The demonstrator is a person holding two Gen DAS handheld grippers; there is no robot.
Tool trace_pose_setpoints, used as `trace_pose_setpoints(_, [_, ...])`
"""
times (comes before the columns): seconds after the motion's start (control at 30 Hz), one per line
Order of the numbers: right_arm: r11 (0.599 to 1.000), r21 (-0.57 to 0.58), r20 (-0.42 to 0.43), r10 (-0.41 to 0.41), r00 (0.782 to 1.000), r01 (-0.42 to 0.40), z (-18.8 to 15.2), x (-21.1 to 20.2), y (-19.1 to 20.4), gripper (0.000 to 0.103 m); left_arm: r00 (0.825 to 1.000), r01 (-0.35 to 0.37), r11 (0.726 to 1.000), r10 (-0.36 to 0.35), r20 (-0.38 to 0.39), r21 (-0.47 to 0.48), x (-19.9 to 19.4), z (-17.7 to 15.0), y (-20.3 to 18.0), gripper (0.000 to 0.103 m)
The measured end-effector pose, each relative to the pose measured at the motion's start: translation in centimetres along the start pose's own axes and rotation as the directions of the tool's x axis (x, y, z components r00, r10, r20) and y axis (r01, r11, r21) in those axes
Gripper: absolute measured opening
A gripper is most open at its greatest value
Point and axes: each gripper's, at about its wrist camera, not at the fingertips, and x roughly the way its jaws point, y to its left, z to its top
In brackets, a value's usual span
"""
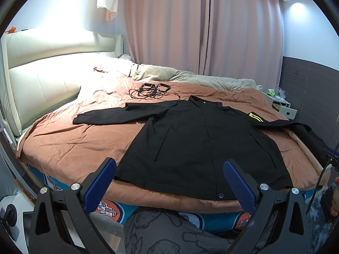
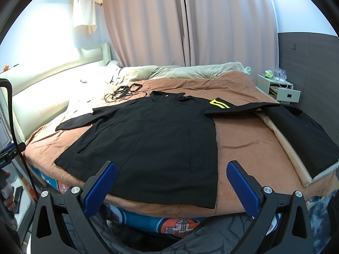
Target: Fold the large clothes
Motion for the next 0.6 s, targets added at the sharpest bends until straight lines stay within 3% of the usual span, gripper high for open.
trace_pose_setpoints(0.6, [1.0,0.003,0.007,0.003,1.0,-0.003,0.04,-0.14,0.06,0.103,1.0,0.0,1.0,0.0,0.002,0.002,-0.23,-0.07,-0.31,0.103])
